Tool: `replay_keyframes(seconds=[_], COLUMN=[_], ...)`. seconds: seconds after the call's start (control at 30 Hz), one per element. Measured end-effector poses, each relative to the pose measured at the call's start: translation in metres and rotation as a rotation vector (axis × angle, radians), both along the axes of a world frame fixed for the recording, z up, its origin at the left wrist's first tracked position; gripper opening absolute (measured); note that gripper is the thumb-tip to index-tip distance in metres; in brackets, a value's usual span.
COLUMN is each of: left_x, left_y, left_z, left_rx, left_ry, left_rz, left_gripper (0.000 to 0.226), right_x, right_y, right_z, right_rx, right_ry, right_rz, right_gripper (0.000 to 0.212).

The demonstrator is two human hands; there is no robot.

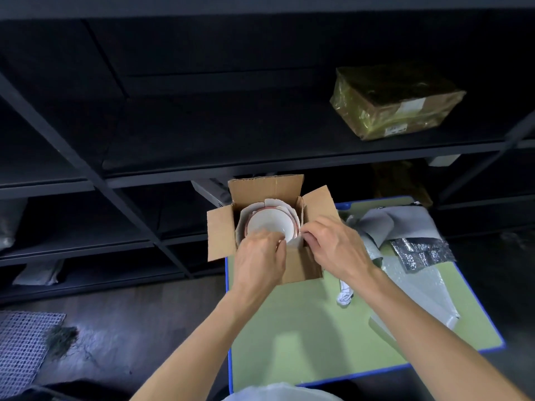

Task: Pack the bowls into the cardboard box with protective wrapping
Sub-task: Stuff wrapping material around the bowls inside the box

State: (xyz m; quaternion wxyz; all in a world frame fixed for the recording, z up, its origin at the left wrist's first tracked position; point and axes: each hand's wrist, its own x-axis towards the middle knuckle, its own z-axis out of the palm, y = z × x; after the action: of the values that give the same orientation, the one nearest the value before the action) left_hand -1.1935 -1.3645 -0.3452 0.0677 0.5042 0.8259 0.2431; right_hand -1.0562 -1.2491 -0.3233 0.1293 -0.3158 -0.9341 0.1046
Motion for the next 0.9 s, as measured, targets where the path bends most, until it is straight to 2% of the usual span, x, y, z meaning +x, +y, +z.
replay_keyframes(seconds=[0.27,0.43,0.57,0.67,0.8,0.9], left_x=[0.060,0.117,0.162,0.189,0.210,0.222], left_y=[0.013,0.034,0.056,0.072,0.088,0.097], left_z=[-0.006,-0.014,-0.036,-0.055,-0.077,-0.088], left_rx=[0.092,0.046,-0.071,-0.251,-0.501,-0.601], left_ry=[-0.017,-0.087,-0.114,-0.074,-0.051,-0.060], left_rz=[-0.188,-0.307,-0.431,-0.507,-0.519,-0.502], left_gripper=[0.019,0.018,0.027,0.036,0.052,0.063], right_x=[0.076,0.138,0.191,0.230,0.272,0.290], right_y=[0.001,0.011,0.021,0.030,0.042,0.050], right_z=[-0.002,-0.023,-0.052,-0.072,-0.096,-0.111], right_rx=[-0.078,-0.186,-0.263,-0.336,-0.441,-0.484], right_ry=[0.051,-0.064,-0.167,-0.259,-0.382,-0.446], right_rz=[-0.018,-0.141,-0.260,-0.339,-0.431,-0.461], right_gripper=[0.016,0.021,0.030,0.038,0.053,0.066])
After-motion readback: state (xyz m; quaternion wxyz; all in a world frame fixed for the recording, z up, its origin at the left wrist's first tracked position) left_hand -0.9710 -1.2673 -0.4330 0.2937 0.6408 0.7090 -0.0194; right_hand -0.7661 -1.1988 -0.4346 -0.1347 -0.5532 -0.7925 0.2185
